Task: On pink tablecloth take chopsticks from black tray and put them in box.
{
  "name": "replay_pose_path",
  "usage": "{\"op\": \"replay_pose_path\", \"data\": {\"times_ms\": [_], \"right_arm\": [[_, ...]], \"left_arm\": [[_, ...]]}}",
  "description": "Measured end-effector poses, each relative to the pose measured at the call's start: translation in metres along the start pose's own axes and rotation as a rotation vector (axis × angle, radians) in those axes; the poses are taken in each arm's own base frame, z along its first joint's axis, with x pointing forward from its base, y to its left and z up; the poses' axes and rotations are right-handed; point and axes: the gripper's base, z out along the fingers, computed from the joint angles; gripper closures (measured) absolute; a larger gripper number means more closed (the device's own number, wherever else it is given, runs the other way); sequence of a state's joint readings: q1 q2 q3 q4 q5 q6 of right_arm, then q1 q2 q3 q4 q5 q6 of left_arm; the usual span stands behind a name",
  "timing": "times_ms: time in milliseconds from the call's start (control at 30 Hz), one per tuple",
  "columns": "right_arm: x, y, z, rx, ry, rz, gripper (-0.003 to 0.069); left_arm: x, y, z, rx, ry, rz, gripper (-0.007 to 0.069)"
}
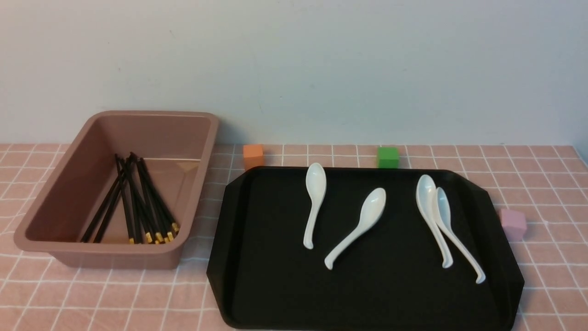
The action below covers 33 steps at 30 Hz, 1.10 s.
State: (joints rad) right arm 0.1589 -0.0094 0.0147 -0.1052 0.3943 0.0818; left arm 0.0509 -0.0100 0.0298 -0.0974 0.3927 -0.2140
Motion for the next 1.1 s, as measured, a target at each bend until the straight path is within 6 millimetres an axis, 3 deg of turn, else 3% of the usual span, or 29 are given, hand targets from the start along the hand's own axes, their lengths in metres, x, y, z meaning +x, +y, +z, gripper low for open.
{"op": "replay_pose_path", "data": {"times_ms": [1100], "right_arm": [[0.0000, -0.0002, 0.0000, 0.002, 0.000, -0.005, 0.0636]], "left_arm": [[0.0000, 0.0000, 0.0000, 0.000, 0.000, 0.000, 0.0386]]}}
